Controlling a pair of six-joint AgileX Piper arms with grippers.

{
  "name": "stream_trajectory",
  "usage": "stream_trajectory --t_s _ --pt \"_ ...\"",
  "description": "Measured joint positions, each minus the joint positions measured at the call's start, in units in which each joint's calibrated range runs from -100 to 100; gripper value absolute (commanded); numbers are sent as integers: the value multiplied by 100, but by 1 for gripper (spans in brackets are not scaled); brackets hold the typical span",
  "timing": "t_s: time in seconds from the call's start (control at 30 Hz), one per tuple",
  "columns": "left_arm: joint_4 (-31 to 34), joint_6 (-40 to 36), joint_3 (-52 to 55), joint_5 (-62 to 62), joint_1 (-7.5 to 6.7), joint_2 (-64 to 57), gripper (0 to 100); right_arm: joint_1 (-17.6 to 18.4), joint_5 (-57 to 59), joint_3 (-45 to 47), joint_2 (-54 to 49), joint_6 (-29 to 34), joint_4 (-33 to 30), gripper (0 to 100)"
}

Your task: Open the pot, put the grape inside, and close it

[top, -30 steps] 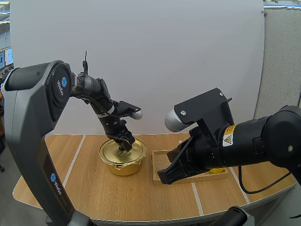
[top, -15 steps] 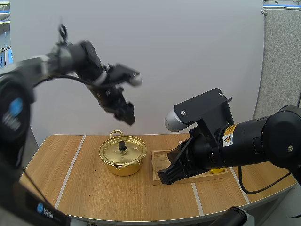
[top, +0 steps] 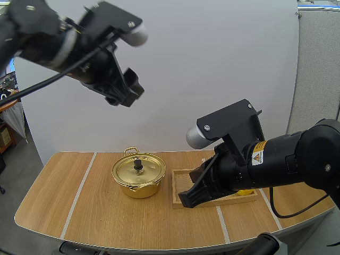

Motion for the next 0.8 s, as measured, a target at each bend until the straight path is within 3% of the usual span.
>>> stream_trajectory --t_s 0.37,0.7,0.8 --pt "948 -569 0 36 0 -1275 100 -164 0 0 0 0 -38 0" --pt "934 -800 218 36 0 -2049 98 -508 0 0 0 0 -38 0" --pt "791 -830 582 36 0 -2355 52 -589 0 0 -15 0 -38 0"
